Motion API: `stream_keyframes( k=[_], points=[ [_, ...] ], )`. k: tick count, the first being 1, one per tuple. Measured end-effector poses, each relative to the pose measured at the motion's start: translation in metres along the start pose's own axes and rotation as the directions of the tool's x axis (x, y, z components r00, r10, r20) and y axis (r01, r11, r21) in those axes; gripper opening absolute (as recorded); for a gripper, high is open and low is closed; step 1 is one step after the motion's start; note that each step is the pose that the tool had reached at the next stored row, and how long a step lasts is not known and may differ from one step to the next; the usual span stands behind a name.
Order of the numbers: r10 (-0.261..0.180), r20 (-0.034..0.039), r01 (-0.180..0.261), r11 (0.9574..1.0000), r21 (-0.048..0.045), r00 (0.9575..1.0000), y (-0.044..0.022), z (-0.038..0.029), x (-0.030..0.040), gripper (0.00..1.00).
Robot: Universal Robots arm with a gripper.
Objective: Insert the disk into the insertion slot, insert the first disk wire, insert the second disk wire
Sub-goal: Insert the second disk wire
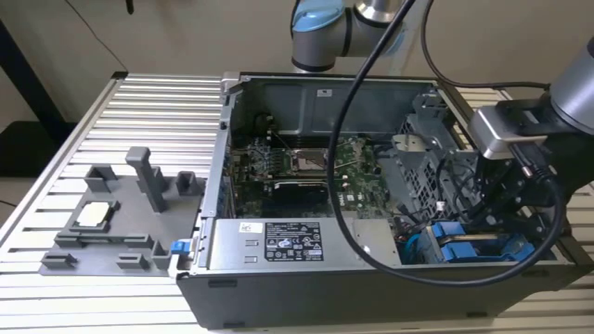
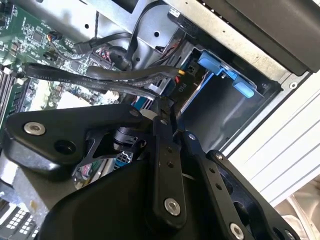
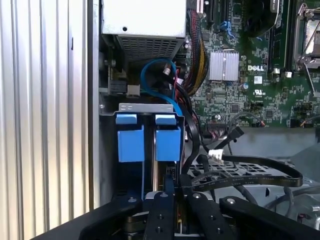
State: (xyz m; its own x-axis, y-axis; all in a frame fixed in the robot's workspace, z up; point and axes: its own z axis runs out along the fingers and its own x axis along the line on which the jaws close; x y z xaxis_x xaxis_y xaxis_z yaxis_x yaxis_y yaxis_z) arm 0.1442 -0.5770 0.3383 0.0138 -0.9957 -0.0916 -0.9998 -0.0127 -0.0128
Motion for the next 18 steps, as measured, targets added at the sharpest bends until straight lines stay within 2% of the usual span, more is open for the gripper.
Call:
stream_keyframes(
  k=[4, 8, 10, 11, 18],
  points=[
    [0.0, -0.0014, 0.0, 1.0, -0.0001, 1.0, -0.0004, 0.003, 0.0003, 0.16],
    [0.0, 0.0009, 0.0, 1.0, 0.0002, 1.0, -0.0009, 0.0048, 0.0003, 0.16],
    [0.0, 0.0006, 0.0, 1.0, 0.0, 1.0, -0.0009, 0.0049, 0.0005, 0.18],
    [0.0, 0.0, 0.0, 1.0, -0.0003, 1.0, -0.0008, 0.0037, 0.0004, 0.24],
    [0.0, -0.0003, 0.0, 1.0, -0.0023, 1.0, -0.0012, -0.0219, -0.002, 0.24]
  ],
)
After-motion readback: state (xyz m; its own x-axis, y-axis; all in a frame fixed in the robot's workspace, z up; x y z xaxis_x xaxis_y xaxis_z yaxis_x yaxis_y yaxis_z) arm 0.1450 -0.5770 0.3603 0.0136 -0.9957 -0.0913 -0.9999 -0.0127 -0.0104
